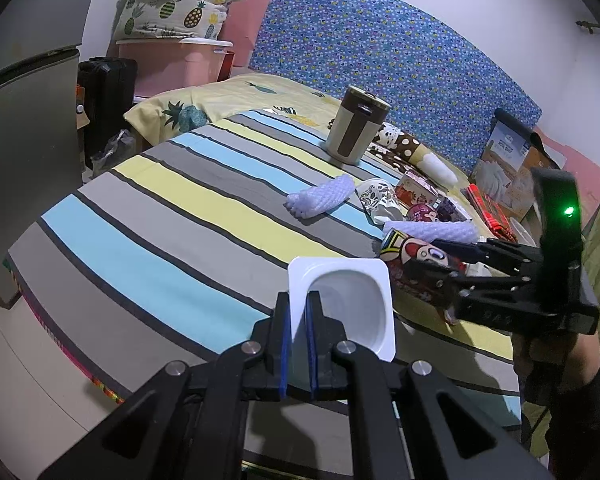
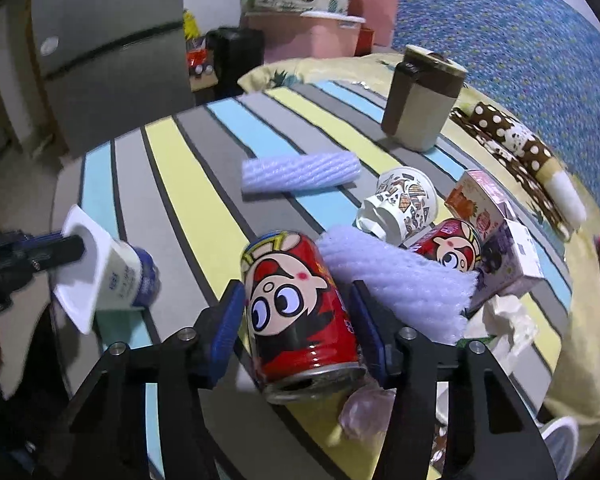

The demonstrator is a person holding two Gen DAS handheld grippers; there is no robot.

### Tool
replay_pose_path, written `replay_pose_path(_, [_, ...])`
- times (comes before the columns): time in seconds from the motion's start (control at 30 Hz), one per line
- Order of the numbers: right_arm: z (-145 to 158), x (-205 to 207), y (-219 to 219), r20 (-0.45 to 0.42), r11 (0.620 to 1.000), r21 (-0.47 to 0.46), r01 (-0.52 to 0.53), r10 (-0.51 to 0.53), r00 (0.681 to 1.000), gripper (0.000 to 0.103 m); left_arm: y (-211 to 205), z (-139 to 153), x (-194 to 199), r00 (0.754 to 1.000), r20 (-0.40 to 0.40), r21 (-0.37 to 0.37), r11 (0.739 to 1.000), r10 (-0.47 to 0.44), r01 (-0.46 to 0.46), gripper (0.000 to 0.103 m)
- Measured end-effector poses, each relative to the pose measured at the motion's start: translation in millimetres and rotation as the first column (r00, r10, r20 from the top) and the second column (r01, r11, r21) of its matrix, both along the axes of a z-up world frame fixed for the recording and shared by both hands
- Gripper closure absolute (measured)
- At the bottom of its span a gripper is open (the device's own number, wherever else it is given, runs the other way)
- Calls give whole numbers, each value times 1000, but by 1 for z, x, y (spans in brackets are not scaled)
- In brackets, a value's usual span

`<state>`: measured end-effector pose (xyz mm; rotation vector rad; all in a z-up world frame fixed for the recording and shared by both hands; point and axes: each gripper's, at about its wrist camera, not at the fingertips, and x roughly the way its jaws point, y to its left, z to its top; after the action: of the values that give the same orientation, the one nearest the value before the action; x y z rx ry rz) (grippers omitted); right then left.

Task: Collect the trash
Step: 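Grasp the red cartoon can with the right gripper while the left gripper holds the yogurt cup, then carry the yogurt cup and red can over the white trash bin with both grippers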

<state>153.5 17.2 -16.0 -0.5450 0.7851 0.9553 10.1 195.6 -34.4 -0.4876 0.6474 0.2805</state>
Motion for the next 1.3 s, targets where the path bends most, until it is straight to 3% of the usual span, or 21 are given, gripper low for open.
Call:
replay_pose_path(0.23, [-3,-5,-3,-42,1000,21,16,-15,999,53,-5,2,2,1000,-5,13,1000,-10,10,95])
replay_pose_path(0.33, [-13,-10,-4,-97,1000,-16,0,-1,995,53,-8,0,6,999,-27,22,999,-25,26,95])
replay_pose_path(0.5, [-14,-13,-6,-96,999,-18,34,-35,995,52,-14,-5,13,996,-61,25,998,-61,63,95])
replay_pose_path(0.7, [-33,-14,-2,-105,994,-106,21,-32,994,47,-18,-19,17,989,-120,15,996,-85,87,95])
replay_pose_path(0.9, [-24,-15,-20,-123,998,-19,56,-58,991,48,-19,-22,14,989,-121,32,996,-81,86,95])
replay_pose_path(1.3, [-4,-24,-64,-150,976,137,168,-147,978,48,-44,6,18,991,-47,61,989,-129,131,95])
